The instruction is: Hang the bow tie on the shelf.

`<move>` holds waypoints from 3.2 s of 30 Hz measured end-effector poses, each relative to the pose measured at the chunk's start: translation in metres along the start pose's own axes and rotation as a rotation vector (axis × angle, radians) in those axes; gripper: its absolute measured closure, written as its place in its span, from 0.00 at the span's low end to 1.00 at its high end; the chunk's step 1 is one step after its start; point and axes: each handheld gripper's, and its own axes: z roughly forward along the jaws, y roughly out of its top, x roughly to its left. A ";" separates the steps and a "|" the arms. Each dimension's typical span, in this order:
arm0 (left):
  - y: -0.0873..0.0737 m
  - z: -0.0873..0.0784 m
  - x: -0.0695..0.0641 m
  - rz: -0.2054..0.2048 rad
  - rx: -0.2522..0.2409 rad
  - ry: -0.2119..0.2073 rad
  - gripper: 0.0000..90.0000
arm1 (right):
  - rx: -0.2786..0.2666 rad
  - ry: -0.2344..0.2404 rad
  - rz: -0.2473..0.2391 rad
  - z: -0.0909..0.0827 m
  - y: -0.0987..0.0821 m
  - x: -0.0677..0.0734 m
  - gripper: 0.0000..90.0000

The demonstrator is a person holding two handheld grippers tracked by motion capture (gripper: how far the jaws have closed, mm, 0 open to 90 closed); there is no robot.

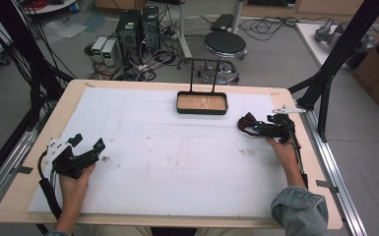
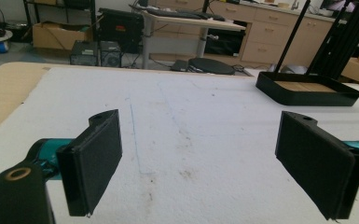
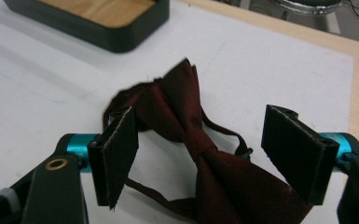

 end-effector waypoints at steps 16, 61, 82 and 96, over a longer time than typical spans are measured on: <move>0.000 0.000 0.001 -0.007 0.003 0.001 0.17 | 0.104 -0.058 -0.212 0.017 -0.003 0.010 0.63; 0.000 0.001 0.001 -0.015 0.000 0.005 0.17 | -0.262 0.003 -0.262 -0.030 0.094 0.053 0.80; 0.000 0.001 0.001 -0.014 0.003 0.004 0.17 | -0.343 -0.023 -0.234 -0.007 0.150 0.077 0.80; 0.000 0.002 0.001 -0.015 0.003 0.000 0.17 | -0.341 -0.094 -0.067 0.005 0.146 0.050 0.80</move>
